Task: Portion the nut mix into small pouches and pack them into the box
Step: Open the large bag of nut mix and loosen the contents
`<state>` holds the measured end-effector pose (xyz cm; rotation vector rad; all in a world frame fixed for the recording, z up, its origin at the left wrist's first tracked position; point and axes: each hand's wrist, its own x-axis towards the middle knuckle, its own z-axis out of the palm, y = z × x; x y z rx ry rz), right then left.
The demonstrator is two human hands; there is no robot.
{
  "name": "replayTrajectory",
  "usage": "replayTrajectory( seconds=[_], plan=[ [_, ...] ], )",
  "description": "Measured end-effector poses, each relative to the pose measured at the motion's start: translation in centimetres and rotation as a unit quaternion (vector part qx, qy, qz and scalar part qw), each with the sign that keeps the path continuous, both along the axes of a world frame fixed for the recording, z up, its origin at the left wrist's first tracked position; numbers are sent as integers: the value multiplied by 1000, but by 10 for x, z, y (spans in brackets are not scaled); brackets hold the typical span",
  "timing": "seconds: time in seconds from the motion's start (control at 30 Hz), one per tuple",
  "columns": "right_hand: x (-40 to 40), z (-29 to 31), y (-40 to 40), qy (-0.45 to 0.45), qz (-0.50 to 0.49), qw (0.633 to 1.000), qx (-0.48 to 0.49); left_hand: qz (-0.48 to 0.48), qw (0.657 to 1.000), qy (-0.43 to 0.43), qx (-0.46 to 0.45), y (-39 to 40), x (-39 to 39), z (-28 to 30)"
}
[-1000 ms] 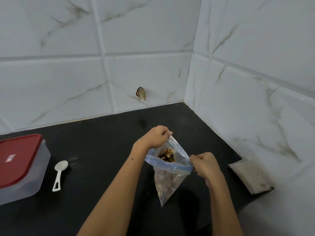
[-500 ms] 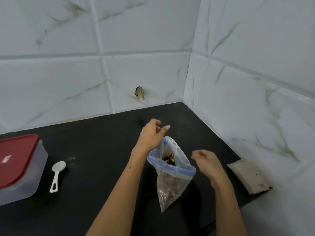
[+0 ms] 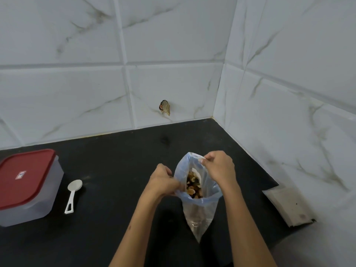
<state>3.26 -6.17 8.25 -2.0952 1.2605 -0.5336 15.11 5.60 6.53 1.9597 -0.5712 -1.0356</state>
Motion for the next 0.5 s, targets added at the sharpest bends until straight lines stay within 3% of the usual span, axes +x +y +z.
replayTrajectory(
  seconds=[0.17,0.27,0.37,0.5],
  plan=[
    [14,1,-1,-28,20,999,-19,-19,999,30,-12,15,-22,4],
    [20,-5,-2,-1,52,999,3,34,999,-33,1,9,-19,2],
    [20,-5,-5,-15,70,997,28,112,987,-103,-44,1,-13,-4],
    [23,-3,-10,-4,115,992,52,146,978,-106,-103,-12,-9,-8]
  ],
)
